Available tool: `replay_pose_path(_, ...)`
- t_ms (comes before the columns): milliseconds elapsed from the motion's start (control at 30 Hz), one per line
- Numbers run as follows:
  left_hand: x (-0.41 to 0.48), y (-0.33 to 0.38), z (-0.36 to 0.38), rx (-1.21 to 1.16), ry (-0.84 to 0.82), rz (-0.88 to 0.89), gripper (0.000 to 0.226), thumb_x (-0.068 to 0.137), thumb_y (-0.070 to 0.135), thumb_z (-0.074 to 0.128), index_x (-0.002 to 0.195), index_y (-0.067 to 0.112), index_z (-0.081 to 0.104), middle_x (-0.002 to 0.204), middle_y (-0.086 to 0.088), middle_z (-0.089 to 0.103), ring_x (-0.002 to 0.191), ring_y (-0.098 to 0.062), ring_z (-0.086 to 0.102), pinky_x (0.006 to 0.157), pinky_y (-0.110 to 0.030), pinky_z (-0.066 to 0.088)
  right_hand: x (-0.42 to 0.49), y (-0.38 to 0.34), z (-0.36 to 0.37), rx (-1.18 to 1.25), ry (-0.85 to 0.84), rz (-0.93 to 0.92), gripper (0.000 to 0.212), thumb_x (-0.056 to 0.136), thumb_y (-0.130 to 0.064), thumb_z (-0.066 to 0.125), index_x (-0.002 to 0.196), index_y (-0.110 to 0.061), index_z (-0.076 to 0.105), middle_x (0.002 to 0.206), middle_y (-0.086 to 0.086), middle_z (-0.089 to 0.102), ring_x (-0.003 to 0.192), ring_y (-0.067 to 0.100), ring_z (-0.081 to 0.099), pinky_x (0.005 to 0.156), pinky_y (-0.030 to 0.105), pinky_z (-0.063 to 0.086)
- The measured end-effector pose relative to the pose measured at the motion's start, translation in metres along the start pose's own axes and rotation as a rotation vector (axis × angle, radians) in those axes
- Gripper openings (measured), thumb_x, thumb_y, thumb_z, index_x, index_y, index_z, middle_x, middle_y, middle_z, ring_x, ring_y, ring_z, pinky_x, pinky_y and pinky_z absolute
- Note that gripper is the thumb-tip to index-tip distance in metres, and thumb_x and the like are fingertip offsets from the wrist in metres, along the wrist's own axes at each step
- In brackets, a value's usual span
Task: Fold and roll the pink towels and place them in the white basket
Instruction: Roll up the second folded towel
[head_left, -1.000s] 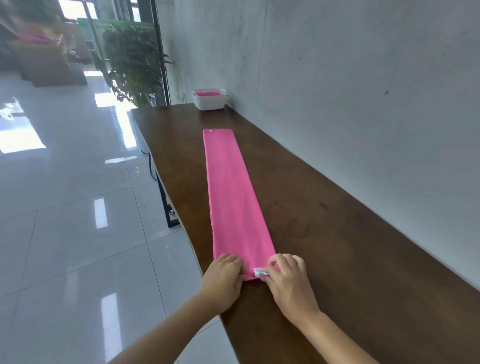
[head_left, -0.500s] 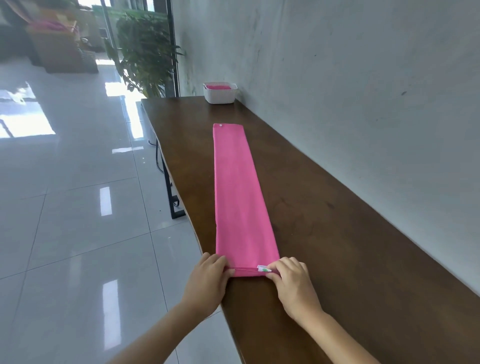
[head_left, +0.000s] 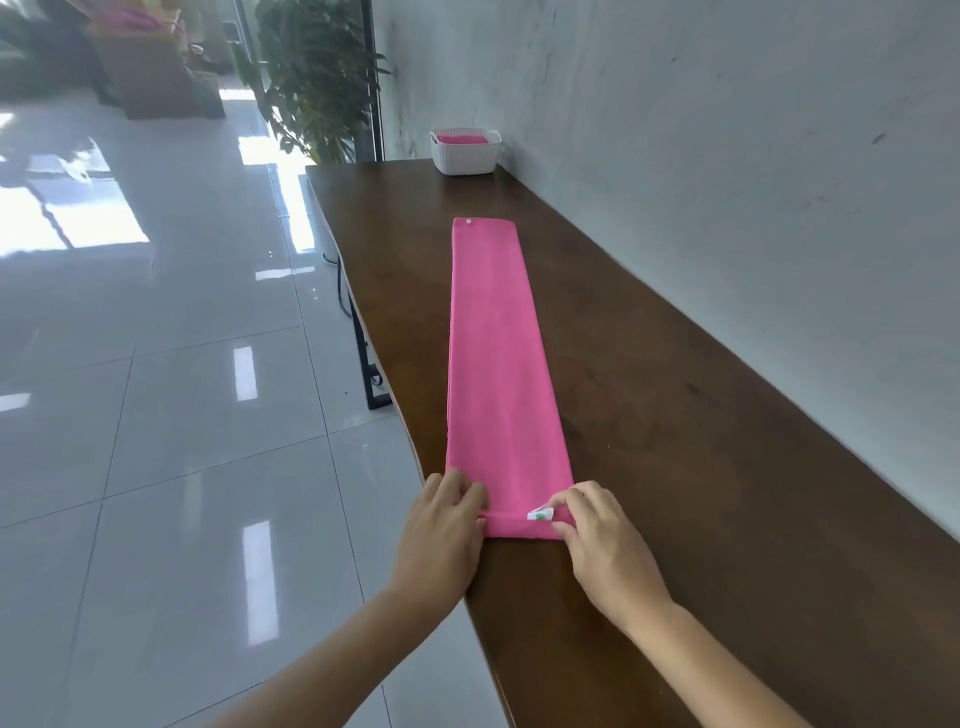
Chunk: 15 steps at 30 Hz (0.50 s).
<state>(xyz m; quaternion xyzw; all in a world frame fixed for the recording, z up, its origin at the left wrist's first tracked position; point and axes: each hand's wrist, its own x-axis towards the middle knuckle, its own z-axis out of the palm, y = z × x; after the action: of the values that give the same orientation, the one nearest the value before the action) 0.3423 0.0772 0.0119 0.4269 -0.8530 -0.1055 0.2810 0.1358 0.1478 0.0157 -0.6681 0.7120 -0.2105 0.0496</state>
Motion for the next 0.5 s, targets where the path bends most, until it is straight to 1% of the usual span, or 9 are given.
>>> replay_pose_path(67, -0.003, 0.002, 0.002, 0.036, 0.043, 0.148, 0.004, 0.091, 0.015, 0.058, 0.088, 0.016, 0.061, 0.088, 0.001, 0.056, 0.075, -0.016, 0.051, 0.063, -0.028, 0.051, -0.002, 0.000, 0.002, -0.111, 0.073, -0.127, 0.018, 0.089, -0.015, 0.072, 0.106, -0.018, 0.068, 0.106, -0.006, 0.060, 0.092, 0.009, 0.055, 0.077, 0.020, 0.054)
replay_pose_path(133, -0.007, 0.002, 0.003, 0.044, 0.015, 0.215, 0.017, 0.095, 0.019, 0.043, 0.092, 0.017, 0.060, 0.089, 0.003, 0.056, 0.076, -0.015, 0.050, 0.064, -0.027, 0.050, -0.005, -0.001, 0.006, -0.150, 0.128, -0.231, 0.016, 0.089, -0.010, 0.073, 0.103, -0.014, 0.071, 0.098, -0.002, 0.063, 0.087, 0.011, 0.057, 0.079, 0.024, 0.055)
replay_pose_path(200, -0.009, -0.001, 0.003, 0.043, -0.009, 0.250, 0.015, 0.095, 0.017, 0.045, 0.094, 0.017, 0.060, 0.090, 0.003, 0.056, 0.077, -0.014, 0.051, 0.065, -0.026, 0.050, -0.008, -0.002, 0.008, -0.161, 0.167, -0.284, 0.013, 0.090, -0.008, 0.069, 0.102, -0.012, 0.072, 0.093, -0.001, 0.065, 0.083, 0.012, 0.059, 0.078, 0.026, 0.058)
replay_pose_path(267, -0.011, -0.005, 0.004, 0.016, -0.010, 0.254, 0.015, 0.096, 0.016, 0.046, 0.093, 0.016, 0.060, 0.090, 0.003, 0.056, 0.078, -0.014, 0.051, 0.066, -0.026, 0.050, -0.010, -0.002, 0.010, -0.159, 0.187, -0.306, 0.013, 0.091, -0.010, 0.067, 0.102, -0.011, 0.073, 0.091, 0.000, 0.067, 0.081, 0.011, 0.061, 0.077, 0.026, 0.059)
replay_pose_path(300, -0.011, -0.007, 0.004, 0.004, -0.015, 0.256, 0.017, 0.098, 0.017, 0.044, 0.093, 0.017, 0.061, 0.091, 0.003, 0.057, 0.080, -0.014, 0.051, 0.068, -0.025, 0.050, -0.011, -0.001, 0.011, -0.155, 0.188, -0.310, 0.015, 0.095, -0.012, 0.061, 0.103, -0.011, 0.074, 0.091, -0.001, 0.067, 0.081, 0.011, 0.061, 0.077, 0.026, 0.059)
replay_pose_path(367, -0.014, -0.011, 0.003, 0.006, -0.028, 0.271, 0.022, 0.101, 0.024, 0.044, 0.095, 0.018, 0.064, 0.094, 0.005, 0.059, 0.084, -0.012, 0.051, 0.074, -0.024, 0.051, -0.013, 0.001, 0.010, -0.145, 0.170, -0.322, 0.028, 0.100, -0.018, 0.046, 0.106, -0.012, 0.073, 0.093, -0.001, 0.068, 0.085, 0.011, 0.061, 0.081, 0.025, 0.058)
replay_pose_path(400, -0.015, -0.013, 0.004, 0.015, -0.029, 0.282, 0.023, 0.102, 0.028, 0.045, 0.096, 0.020, 0.065, 0.095, 0.007, 0.060, 0.086, -0.011, 0.052, 0.077, -0.023, 0.051, -0.014, 0.003, 0.010, -0.146, 0.158, -0.336, 0.031, 0.101, -0.019, 0.043, 0.107, -0.013, 0.073, 0.095, -0.002, 0.067, 0.087, 0.010, 0.061, 0.084, 0.024, 0.057)
replay_pose_path(500, -0.014, -0.017, 0.005, 0.025, -0.028, 0.295, 0.027, 0.104, 0.034, 0.046, 0.095, 0.022, 0.068, 0.096, 0.009, 0.061, 0.089, -0.010, 0.053, 0.079, -0.021, 0.048, -0.016, 0.007, 0.010, -0.131, 0.125, -0.347, 0.026, 0.102, -0.023, 0.047, 0.110, -0.016, 0.071, 0.101, -0.005, 0.065, 0.094, 0.009, 0.058, 0.089, 0.023, 0.053)
